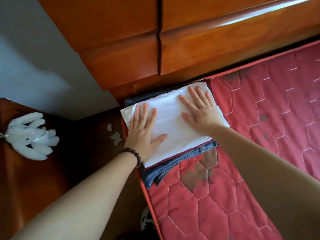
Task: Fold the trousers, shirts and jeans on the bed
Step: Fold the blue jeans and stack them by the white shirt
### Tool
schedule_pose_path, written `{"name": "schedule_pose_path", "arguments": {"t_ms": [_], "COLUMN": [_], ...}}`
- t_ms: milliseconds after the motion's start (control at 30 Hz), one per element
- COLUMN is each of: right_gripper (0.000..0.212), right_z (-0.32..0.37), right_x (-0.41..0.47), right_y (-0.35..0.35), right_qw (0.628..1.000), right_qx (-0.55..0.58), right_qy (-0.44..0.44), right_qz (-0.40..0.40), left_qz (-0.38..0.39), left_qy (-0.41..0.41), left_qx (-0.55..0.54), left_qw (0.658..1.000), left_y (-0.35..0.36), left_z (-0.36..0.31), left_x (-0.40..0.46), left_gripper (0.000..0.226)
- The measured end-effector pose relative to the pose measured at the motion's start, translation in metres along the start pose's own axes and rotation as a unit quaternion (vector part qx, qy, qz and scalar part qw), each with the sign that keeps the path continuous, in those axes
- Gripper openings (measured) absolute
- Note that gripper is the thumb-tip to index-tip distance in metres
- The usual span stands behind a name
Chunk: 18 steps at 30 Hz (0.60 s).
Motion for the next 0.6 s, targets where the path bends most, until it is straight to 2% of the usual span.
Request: {"name": "schedule_pose_path", "arguments": {"t_ms": [67, 133, 200, 267, 333, 400, 600], "right_gripper": [0.062, 0.067, 0.085, 0.101, 0.099, 0.1, 0.12], "right_z": [0.016, 0.042, 0.063, 0.068, 0.064, 0.054, 0.005], "right_x": [-0.009, -0.031, -0.063, -0.083, -0.085, -0.077, -0.076], "right_y": [-0.011, -0.016, -0.001, 0.018, 0.029, 0.031, 0.024], "right_qw": [0.998, 0.989, 0.977, 0.971, 0.967, 0.968, 0.982], "right_qx": [-0.044, -0.002, -0.006, -0.081, -0.142, -0.163, -0.173], "right_qy": [-0.011, -0.09, -0.194, -0.224, -0.213, -0.193, -0.062], "right_qz": [-0.043, -0.116, -0.089, -0.012, 0.009, 0.006, -0.051], "left_qz": [-0.062, -0.116, -0.052, 0.043, 0.078, 0.062, 0.041], "left_qy": [0.008, 0.04, 0.074, 0.047, 0.028, 0.024, -0.01], "left_qx": [-0.007, 0.01, 0.052, 0.13, 0.203, 0.224, 0.138], "left_qw": [0.998, 0.992, 0.995, 0.989, 0.976, 0.972, 0.99], "left_y": [-0.015, -0.02, -0.006, 0.015, 0.03, 0.037, 0.034], "left_z": [-0.007, -0.026, -0.046, -0.052, -0.049, -0.043, -0.021], "left_x": [-0.013, -0.035, -0.058, -0.071, -0.072, -0.068, -0.068], "left_gripper": [0.077, 0.08, 0.099, 0.125, 0.135, 0.133, 0.119]}}
Point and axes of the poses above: each hand's wrist, its own x-axis towards the middle knuckle, its own y-axis out of the palm, z = x × y, the point moved 2 cm from there along x, towards the middle knuckle, and after that the axes turned 2 degrees about -z, right-handed, at the moved point
